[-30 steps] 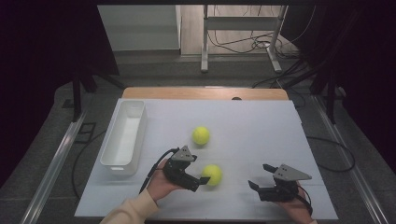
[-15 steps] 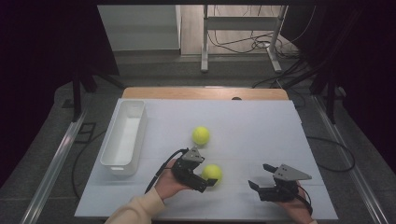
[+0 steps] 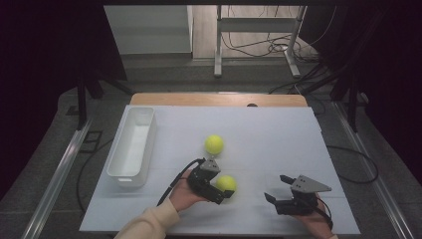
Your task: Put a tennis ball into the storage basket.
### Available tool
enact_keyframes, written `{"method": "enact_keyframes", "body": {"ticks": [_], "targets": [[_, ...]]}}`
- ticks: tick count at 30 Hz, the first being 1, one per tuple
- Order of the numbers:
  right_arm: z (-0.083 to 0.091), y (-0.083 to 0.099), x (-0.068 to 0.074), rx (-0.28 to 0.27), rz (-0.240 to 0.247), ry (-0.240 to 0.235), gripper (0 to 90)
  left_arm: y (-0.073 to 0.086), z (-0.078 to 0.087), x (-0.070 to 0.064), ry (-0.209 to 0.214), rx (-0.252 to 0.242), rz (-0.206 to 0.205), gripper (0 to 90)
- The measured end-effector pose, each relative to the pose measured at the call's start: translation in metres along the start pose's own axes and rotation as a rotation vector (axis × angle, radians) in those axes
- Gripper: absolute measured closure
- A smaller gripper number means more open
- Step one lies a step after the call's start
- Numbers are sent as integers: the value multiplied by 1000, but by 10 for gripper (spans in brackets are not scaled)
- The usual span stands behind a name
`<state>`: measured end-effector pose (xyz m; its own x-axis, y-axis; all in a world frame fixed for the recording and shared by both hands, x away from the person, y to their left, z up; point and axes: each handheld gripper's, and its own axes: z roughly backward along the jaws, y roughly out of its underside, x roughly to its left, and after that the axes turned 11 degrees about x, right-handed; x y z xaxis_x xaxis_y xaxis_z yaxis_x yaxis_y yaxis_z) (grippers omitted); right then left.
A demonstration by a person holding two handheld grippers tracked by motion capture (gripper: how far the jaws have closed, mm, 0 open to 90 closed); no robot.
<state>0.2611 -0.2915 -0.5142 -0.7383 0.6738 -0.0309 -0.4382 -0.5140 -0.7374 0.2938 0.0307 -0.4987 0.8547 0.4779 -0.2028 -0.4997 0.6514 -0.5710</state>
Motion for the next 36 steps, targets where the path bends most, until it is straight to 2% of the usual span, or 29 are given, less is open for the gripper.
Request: {"method": "enact_keyframes", "body": {"ticks": [9, 15, 18, 21, 31, 36], "targets": [[-1, 0, 0, 0, 0, 1, 147, -3, -9, 0, 15, 20, 1, 87], [0, 0, 0, -1, 1, 0, 147, -3, -12, 1, 19, 35, -7, 158], [0, 0, 0, 0, 1, 0, 147, -3, -13, 1, 8, 47, -4, 183], [0, 0, 0, 0, 1, 0, 147, -3, -12, 2, 2, 49, 3, 252], [0, 0, 0, -1, 1, 0, 147, -2, -10, 1, -3, 47, -14, 268], [0, 0, 0, -2, 0, 0, 147, -2, -7, -1, 10, 35, -24, 268]]}}
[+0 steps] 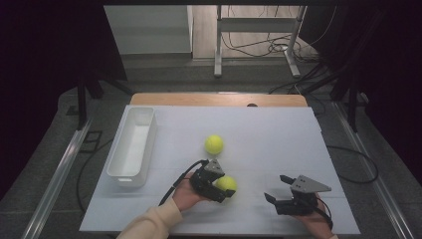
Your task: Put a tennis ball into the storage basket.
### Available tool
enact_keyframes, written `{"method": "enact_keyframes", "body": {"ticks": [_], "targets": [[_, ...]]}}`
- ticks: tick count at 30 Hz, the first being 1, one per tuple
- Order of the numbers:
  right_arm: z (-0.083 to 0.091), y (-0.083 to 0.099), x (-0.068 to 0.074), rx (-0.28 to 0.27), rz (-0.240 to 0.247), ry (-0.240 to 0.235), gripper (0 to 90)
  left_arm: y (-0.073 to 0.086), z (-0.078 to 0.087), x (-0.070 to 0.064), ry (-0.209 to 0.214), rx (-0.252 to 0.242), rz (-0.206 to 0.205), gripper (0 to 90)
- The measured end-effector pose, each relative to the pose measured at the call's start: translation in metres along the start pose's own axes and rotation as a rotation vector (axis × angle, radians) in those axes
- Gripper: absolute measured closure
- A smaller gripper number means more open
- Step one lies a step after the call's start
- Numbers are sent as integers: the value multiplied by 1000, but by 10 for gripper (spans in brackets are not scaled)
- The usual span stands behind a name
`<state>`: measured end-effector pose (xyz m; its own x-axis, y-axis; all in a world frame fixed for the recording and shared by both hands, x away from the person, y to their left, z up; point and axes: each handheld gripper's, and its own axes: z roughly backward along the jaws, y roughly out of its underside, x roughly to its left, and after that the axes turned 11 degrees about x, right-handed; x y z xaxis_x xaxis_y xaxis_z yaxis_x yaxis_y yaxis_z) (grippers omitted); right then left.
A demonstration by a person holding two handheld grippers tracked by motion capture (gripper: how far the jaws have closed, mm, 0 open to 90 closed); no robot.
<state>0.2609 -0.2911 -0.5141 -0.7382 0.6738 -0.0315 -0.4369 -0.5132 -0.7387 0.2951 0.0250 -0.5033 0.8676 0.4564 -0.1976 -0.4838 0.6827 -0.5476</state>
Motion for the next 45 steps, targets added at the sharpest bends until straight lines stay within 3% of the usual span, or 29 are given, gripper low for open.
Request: {"method": "enact_keyframes", "body": {"ticks": [2, 8, 19, 33, 45], "targets": [[0, 0, 0, -1, 1, 1, 147, 0, 3, 0, 21, -14, 6, 268], [0, 0, 0, 0, 1, 0, 147, 1, 9, -1, 30, -38, 9, 269], [0, 0, 0, 0, 2, 0, 147, 2, 20, 0, 14, -79, 6, 270], [0, 0, 0, 0, 6, 1, 147, 5, 36, 6, -2, -127, 32, 270], [0, 0, 0, -4, 4, 2, 147, 7, 57, 7, -13, -186, 22, 271]]}}
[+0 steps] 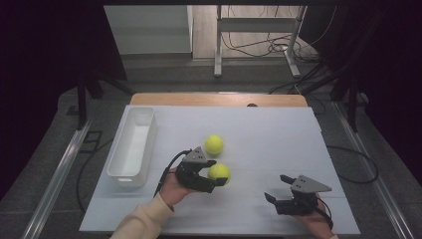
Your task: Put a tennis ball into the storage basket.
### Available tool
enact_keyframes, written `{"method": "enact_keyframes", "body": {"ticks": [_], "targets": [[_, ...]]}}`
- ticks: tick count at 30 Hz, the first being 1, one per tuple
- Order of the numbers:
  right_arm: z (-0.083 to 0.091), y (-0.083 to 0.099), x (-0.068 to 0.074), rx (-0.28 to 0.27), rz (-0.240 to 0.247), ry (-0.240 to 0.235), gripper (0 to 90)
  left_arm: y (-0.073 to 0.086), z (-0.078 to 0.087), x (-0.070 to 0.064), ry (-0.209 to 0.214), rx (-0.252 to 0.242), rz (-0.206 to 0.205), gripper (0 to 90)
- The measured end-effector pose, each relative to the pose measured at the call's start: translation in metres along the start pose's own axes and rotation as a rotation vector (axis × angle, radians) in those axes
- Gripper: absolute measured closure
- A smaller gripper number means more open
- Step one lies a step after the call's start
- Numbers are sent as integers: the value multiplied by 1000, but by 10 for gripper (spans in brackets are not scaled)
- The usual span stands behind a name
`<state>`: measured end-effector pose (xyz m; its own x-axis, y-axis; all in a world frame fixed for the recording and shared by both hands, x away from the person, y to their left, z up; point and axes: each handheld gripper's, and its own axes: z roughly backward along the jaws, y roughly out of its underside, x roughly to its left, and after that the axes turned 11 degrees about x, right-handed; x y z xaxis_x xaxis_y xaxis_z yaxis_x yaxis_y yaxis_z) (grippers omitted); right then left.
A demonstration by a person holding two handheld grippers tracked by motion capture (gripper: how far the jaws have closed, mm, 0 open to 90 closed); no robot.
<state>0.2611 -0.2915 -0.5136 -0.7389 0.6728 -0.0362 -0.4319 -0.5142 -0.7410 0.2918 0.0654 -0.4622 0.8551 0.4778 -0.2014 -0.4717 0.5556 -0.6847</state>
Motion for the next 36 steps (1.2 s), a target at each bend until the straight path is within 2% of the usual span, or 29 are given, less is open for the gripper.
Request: {"method": "enact_keyframes", "body": {"ticks": [23, 36], "targets": [[1, 0, 0, -4, 1, 2, 147, -2, 31, 3, -43, -103, 12, 270], [1, 0, 0, -6, 1, 4, 148, -1, 44, 6, -68, -137, 18, 271]]}}
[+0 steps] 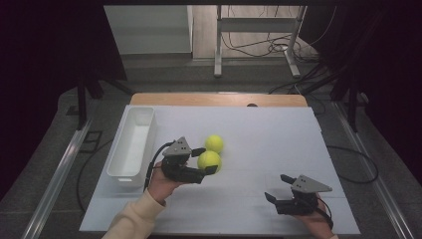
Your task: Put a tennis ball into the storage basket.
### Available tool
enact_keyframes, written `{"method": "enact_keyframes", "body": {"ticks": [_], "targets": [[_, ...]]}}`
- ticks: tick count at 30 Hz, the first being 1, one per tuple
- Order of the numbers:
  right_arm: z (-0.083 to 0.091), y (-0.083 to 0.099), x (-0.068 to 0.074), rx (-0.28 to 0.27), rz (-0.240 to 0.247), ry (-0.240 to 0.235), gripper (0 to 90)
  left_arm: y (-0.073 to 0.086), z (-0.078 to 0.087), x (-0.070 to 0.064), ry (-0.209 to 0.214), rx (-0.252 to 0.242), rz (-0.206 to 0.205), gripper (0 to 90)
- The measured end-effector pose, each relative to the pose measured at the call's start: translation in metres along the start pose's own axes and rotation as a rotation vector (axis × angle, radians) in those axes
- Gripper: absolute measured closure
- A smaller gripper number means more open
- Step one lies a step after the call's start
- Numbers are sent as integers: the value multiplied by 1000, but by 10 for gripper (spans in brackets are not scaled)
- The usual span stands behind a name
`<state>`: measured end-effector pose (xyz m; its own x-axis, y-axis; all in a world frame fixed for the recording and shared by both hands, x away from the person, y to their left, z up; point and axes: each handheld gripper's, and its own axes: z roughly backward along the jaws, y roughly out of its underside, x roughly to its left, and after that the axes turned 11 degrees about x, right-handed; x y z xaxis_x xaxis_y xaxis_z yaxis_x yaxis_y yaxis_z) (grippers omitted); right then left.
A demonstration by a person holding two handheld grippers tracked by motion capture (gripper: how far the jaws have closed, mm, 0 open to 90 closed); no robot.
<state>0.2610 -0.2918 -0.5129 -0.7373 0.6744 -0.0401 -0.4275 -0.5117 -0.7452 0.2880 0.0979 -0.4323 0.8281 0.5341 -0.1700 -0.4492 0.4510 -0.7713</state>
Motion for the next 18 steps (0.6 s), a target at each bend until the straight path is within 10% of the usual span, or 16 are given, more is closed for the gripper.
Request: {"method": "enact_keyframes", "body": {"ticks": [18], "targets": [[0, 0, 0, 4, 0, 1, 148, -1, 23, 8, -33, -58, 20, 271]]}}
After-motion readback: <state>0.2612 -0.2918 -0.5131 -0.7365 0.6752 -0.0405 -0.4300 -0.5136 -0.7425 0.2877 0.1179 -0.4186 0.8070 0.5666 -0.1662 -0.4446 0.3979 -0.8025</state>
